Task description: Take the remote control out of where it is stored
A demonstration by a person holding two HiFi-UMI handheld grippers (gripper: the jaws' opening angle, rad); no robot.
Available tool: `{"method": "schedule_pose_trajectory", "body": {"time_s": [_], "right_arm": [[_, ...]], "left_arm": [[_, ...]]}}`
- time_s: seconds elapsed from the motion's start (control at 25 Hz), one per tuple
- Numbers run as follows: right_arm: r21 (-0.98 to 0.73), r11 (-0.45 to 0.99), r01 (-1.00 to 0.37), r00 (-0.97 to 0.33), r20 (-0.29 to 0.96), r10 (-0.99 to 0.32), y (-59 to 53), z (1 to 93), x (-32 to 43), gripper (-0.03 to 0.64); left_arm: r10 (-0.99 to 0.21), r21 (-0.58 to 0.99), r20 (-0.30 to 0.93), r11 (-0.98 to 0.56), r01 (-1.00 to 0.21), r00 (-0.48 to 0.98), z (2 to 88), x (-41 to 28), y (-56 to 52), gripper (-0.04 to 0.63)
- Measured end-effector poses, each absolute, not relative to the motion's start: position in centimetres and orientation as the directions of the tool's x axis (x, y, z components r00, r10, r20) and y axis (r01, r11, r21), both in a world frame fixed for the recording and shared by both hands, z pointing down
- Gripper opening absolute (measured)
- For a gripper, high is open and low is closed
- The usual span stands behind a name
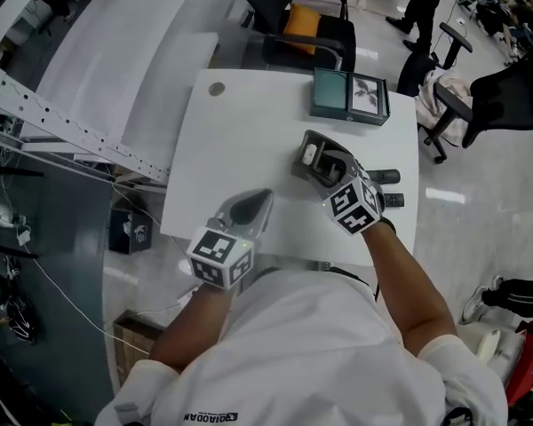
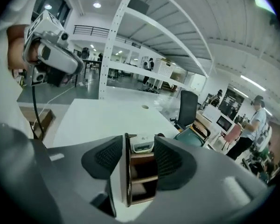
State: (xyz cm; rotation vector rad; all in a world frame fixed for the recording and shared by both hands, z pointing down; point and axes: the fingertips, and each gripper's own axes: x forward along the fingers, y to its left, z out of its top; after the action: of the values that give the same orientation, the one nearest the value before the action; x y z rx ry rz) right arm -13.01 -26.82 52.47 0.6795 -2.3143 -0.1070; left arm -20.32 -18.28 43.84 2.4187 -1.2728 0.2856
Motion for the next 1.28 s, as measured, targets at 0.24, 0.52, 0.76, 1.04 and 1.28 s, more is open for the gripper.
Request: {"method": "schedule_pose_trajectory", "body": {"time_s": [0.24, 0.52, 0.76, 1.04, 1.28], "right_arm": [[0.272, 0.907, -0.322, -0.605, 0.678, -0.418, -28.8, 54.1, -14.5, 0.256], [0.238, 0.927, -0.288, -0.63, 0.682, -0.371, -29.7, 54.0, -14.3, 0.257], [0.297, 0.926, -0.231, -0.603, 0.703, -0.376, -30.7, 54.5, -15.0, 0.239], [0.222, 0.929, -0.297, -0.601, 0.712, -0.362, -31.2, 55.1, -14.7, 0.239], [0.2, 0.926, -0.319, -0.654, 0.661, -0.368, -30.6, 53.4, -14.3, 0.236]], "left_arm": [[-0.759, 0.251, 0.37, -0.474, -0.844, 0.536, 44.5, -21.4, -18.1, 0.003], [-0.776, 0.263, 0.373, -0.437, -0.86, 0.508, 44.9, -21.8, -18.1, 0.003], [-0.787, 0.266, 0.369, -0.42, -0.868, 0.494, 44.7, -21.6, -17.9, 0.003], [-0.798, 0.269, 0.376, -0.392, -0.88, 0.471, 44.9, -21.8, -17.2, 0.003], [-0.806, 0.271, 0.373, -0.379, -0.885, 0.46, 44.9, -21.0, -16.9, 0.003]]}}
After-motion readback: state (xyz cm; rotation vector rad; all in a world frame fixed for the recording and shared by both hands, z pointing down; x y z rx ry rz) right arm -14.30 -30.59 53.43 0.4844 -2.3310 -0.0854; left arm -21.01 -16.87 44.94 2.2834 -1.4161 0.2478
